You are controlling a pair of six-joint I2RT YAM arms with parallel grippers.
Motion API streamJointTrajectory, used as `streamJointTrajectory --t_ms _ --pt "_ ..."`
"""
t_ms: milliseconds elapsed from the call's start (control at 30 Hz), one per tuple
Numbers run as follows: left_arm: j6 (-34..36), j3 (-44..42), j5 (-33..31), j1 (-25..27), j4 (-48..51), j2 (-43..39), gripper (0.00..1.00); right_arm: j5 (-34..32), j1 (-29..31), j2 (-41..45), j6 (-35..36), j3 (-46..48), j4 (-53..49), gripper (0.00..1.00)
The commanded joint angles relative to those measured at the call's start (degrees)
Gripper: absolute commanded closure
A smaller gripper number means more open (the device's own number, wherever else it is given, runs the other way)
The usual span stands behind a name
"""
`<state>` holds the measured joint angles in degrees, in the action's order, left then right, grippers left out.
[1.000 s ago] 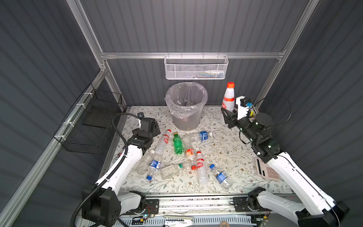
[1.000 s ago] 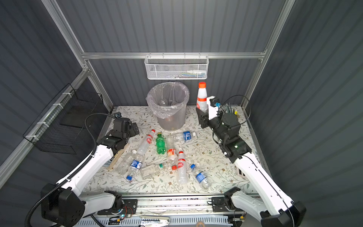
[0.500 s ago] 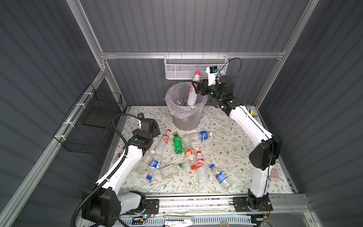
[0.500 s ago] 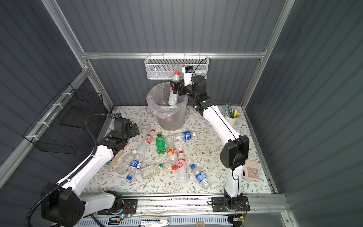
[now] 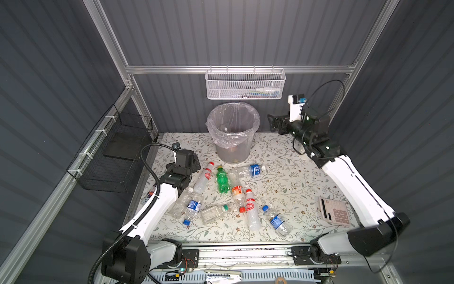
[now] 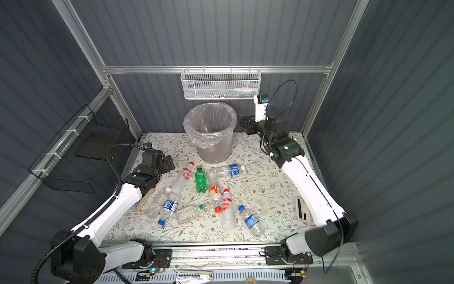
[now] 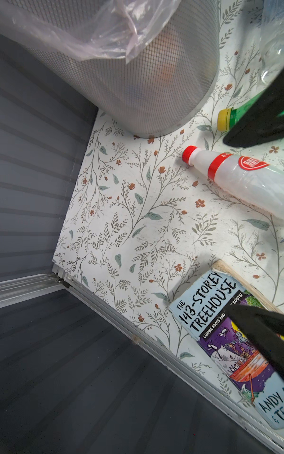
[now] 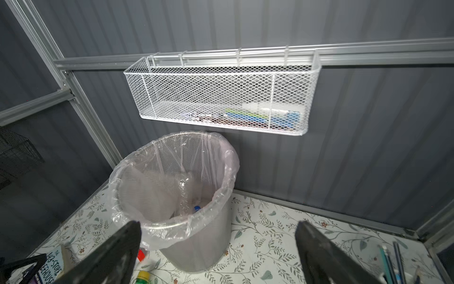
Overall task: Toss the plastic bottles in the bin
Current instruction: 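Lower the right gripper onto a blue-capped clear bottle and grasp it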
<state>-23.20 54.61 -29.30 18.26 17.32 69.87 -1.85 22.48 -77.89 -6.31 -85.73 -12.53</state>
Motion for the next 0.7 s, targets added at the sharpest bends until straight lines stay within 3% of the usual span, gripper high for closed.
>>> streamJointTrajectory --t_ms 0,267,667 --pt "-0.79 -0.95 0.59 -0.33 -1.12 -0.53 0.01 -1.89 0.11 2.23 -4.59 12.22 -8.86 0.01" --pt "-0.45 -1.7 0.73 -0.33 -1.77 0.01 0.01 4.59 2.32 10.59 -12.55 31.86 -22.57 0.04" --pt "1.22 -0.67 -0.41 -0.33 -0.71 -0.23 0.01 7.71 14.27 13.12 -22.61 41.34 -30.97 0.06"
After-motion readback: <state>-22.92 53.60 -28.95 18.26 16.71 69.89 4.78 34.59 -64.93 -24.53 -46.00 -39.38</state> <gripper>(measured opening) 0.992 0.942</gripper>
